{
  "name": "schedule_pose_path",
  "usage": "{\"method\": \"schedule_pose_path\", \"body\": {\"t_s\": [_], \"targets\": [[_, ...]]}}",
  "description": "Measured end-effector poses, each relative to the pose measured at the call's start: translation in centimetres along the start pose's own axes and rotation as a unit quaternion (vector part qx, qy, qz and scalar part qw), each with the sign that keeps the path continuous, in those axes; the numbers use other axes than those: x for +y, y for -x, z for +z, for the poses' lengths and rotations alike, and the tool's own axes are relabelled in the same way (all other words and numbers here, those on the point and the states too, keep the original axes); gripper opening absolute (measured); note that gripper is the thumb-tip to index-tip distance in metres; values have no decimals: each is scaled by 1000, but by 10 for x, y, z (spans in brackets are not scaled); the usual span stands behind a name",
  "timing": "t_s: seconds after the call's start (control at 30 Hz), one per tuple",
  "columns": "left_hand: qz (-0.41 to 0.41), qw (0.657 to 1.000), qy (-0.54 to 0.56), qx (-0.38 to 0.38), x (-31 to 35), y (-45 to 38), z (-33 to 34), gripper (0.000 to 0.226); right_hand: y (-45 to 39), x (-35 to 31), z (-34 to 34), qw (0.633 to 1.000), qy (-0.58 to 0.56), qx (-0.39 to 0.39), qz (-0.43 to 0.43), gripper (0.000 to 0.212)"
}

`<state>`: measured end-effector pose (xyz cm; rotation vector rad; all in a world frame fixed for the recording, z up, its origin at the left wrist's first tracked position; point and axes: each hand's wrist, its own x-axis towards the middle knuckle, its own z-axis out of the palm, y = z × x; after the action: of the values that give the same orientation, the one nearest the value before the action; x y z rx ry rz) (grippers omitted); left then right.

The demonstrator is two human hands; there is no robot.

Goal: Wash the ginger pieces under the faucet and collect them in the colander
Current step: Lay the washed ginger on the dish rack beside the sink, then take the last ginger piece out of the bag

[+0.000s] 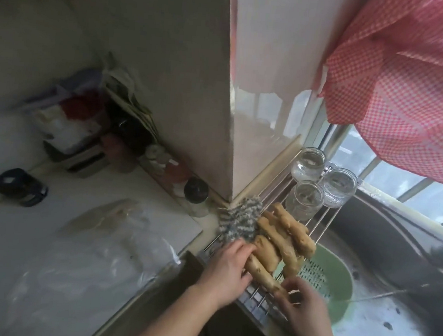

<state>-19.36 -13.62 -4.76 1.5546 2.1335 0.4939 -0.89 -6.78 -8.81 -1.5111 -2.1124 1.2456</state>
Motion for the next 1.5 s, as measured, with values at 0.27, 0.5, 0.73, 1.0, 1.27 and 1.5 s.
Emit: {"method": "schedule_pose_path", "body": {"t_s": [0.27,0.5,0.73,1.0,1.27,1.5], "targets": [[134,988,40,67,-28,25,-19,34,13,-15,9,981,95,130,-106,30],[122,938,112,304,-99,100,-62,20,12,-128,52,904,19,113,-412,22],[-174,957,3,233,-186,117,-91,14,19,-192,162,826,98,-183,-525,20],[-228,957,-103,146,-232,82,-125,50,-13,-248,236,832,309,-283,-364,66],[-311,942,-53,113,-272,62,-129,67,-48,-271,252,840,434,-198,-260,56],[-294,948,-110,57,-273,57,-132,43,-73,-282,256,872,395,-208,-199,79]]}}
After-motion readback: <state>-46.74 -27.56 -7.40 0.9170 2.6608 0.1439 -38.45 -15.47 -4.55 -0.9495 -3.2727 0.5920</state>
